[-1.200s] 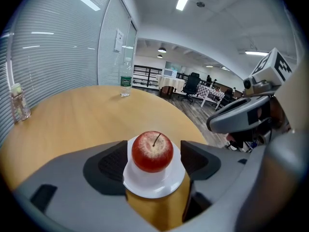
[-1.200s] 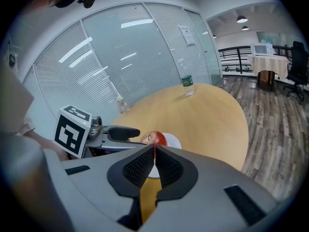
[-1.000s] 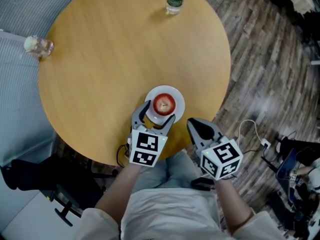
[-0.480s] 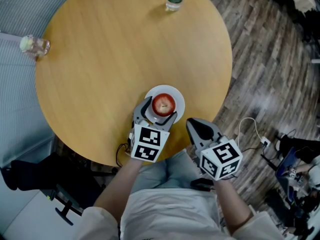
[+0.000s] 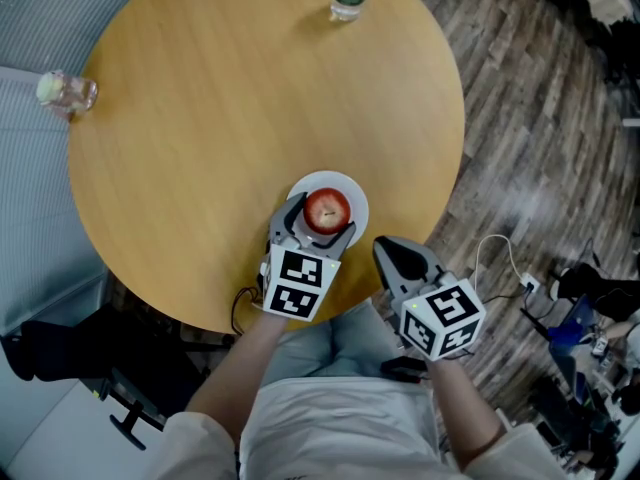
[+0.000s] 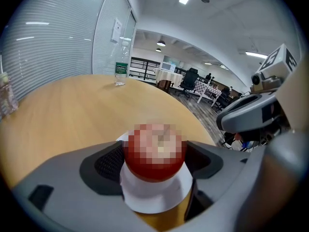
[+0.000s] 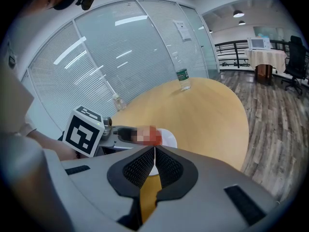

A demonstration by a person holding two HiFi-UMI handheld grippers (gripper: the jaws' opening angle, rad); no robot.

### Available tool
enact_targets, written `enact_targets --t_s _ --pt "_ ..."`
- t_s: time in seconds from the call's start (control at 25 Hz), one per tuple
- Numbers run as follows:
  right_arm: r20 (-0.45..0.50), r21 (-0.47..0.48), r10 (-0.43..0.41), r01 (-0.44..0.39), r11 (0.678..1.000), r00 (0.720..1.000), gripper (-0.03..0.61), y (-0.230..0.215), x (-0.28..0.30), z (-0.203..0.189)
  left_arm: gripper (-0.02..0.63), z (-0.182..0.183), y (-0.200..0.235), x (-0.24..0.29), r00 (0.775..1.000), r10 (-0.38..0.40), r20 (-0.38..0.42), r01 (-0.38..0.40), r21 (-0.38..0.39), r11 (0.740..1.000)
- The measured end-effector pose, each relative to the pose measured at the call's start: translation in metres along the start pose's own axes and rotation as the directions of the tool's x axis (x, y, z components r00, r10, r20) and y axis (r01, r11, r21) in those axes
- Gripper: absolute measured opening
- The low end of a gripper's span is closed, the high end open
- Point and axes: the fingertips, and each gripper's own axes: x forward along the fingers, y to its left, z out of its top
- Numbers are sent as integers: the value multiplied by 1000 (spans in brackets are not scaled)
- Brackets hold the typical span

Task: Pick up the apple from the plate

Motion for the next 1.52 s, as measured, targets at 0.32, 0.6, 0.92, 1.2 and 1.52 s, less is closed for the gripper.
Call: enact_targets --t_s 0.32,0.6,0.92,1.2,1.52 --pt "4 -7 4 -4 1000 1000 32 -1 -1 5 387 6 6 -4 1000 20 8 -20 -1 1000" --pt "28 -35 13 -12 999 1000 32 5 -5 17 387 17 8 -18 998 40 37 -40 -2 999" --pt "58 -76 21 -17 997 998 32 22 -21 32 387 24 -1 -51 997 45 64 -45 -14 999" --pt "89 -111 20 -10 994 996 32 36 -41 42 387 25 -13 -89 994 48 94 -46 -19 999" --pt "126 -146 19 0 989 992 32 52 -62 56 387 30 -33 -129 991 33 128 -33 -5 999"
